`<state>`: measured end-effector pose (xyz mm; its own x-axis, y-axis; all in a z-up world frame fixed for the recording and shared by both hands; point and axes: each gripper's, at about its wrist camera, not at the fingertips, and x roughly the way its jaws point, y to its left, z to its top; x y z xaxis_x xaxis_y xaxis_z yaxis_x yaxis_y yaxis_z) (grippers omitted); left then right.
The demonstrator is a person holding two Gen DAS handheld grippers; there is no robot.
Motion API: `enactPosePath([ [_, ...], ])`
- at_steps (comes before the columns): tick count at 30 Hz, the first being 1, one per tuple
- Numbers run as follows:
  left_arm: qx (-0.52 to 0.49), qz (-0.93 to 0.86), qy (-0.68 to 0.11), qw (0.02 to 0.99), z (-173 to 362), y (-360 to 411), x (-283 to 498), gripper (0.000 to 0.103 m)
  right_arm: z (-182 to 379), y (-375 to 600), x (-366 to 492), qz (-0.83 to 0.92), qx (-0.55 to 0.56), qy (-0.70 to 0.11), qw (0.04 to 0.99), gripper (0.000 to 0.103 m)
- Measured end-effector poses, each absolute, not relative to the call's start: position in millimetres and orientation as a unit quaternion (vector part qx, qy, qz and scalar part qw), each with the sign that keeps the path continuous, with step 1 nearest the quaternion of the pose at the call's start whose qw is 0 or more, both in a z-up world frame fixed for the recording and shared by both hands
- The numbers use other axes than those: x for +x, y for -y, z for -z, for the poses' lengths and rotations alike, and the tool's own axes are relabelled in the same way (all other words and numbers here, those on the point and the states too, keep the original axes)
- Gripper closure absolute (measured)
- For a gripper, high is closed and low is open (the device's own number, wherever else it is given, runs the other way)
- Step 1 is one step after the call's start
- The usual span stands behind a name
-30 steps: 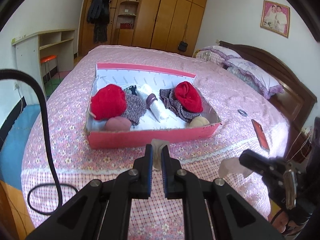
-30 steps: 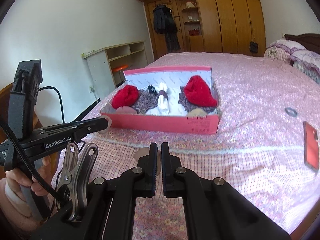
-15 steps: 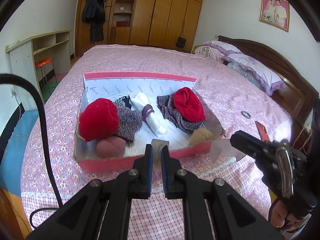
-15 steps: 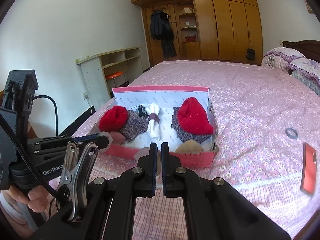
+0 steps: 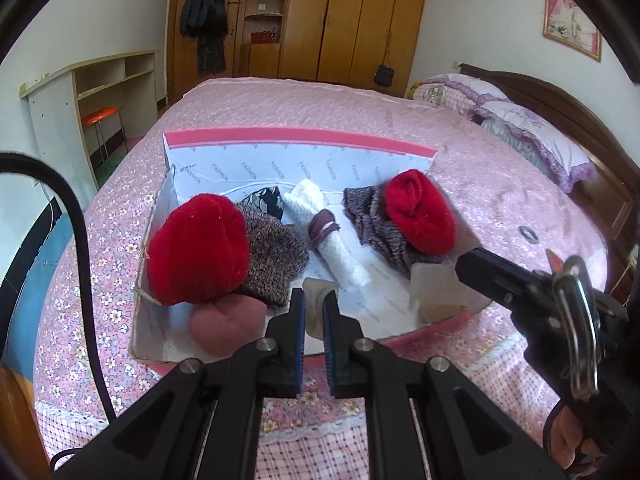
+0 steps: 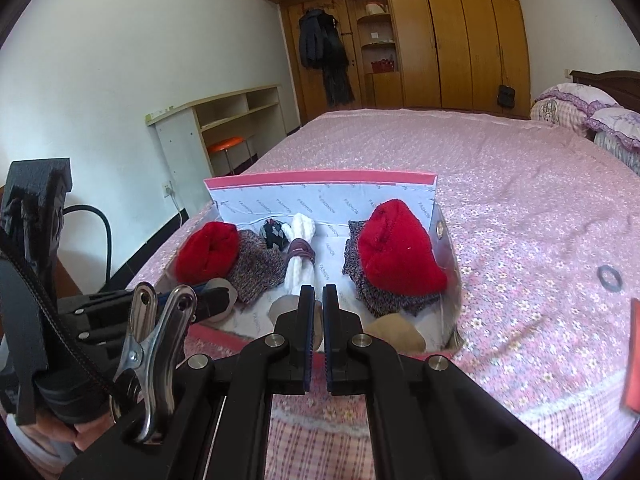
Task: Organize soft objects
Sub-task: 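Lower the tan square into the box and open the right gripper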
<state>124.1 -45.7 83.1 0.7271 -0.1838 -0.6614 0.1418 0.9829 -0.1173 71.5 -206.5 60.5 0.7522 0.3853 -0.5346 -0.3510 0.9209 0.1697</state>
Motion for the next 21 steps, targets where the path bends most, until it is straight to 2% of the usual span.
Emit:
enactPosePath([
  [16,-0.028,0.067,-0.372,0.926,-57.6,51.0,148.0,0.094,-26.8,202.1,105.9,-0.179,0.021,-0.33,0.927,0.098],
  [21,-0.037,0.069,-0.372,0.925,-54.4,49.7,153.6,0.09,-19.0,200.0,112.9,-0.176,0.015,-0.341,0.923,0.098],
])
